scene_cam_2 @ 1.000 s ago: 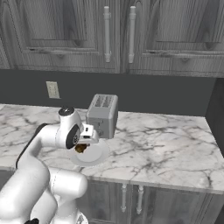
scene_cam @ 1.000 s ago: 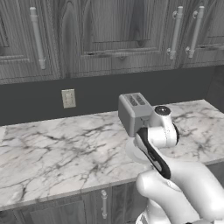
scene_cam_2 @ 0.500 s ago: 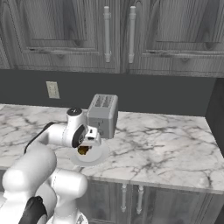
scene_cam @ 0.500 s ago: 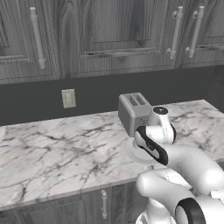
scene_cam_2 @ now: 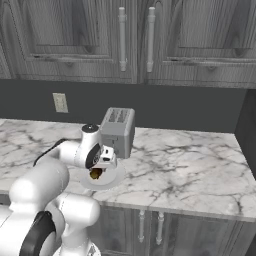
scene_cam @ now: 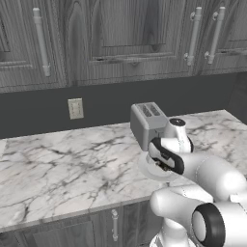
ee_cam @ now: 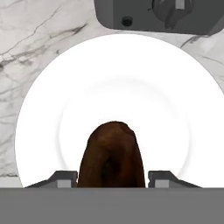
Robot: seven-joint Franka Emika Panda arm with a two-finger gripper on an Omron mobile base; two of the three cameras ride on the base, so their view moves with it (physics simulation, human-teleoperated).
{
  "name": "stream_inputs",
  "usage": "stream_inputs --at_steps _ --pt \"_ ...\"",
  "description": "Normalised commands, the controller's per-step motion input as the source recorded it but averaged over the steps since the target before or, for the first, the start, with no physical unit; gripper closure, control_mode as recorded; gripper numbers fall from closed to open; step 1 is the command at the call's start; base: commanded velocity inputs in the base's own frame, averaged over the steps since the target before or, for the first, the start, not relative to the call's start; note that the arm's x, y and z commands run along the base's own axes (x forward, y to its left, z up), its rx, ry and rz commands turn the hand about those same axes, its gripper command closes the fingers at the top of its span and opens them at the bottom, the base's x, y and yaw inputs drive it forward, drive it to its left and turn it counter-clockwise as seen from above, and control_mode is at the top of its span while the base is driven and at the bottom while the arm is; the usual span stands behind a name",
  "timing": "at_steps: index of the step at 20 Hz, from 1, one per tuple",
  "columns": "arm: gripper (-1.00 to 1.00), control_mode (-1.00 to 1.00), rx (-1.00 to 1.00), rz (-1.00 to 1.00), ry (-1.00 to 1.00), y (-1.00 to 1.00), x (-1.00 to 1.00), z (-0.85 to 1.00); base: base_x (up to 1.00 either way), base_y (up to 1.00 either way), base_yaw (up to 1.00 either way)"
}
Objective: Pick sweet potato from the fridge and place it on the plate on the counter.
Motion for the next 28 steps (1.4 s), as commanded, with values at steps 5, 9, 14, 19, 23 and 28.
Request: stream_inputs --at_steps 5,9,14,19,23,28 --pt "-1.00 -1.00 0.00 0.00 0.00 0.00 0.00 0.01 0.00 0.00 0.00" --pt "-1.00 -1.00 0.00 0.00 -0.02 0.00 -0.17 0.37 0.00 0.00 0.00" --pt "-1.00 -1.00 0.00 -0.04 0.00 0.00 -0.90 0.63 0.00 0.00 0.00" --pt "-1.00 -1.00 -0.01 -0.03 -0.01 0.00 -1.00 0.74 0.00 0.00 0.00" --pt "-1.00 -1.00 -0.07 0.00 -0.17 0.02 -0.82 0.74 0.00 0.00 0.00" --pt "-1.00 -1.00 -0.01 0.00 -0.08 0.11 -0.16 0.35 0.00 0.00 0.00"
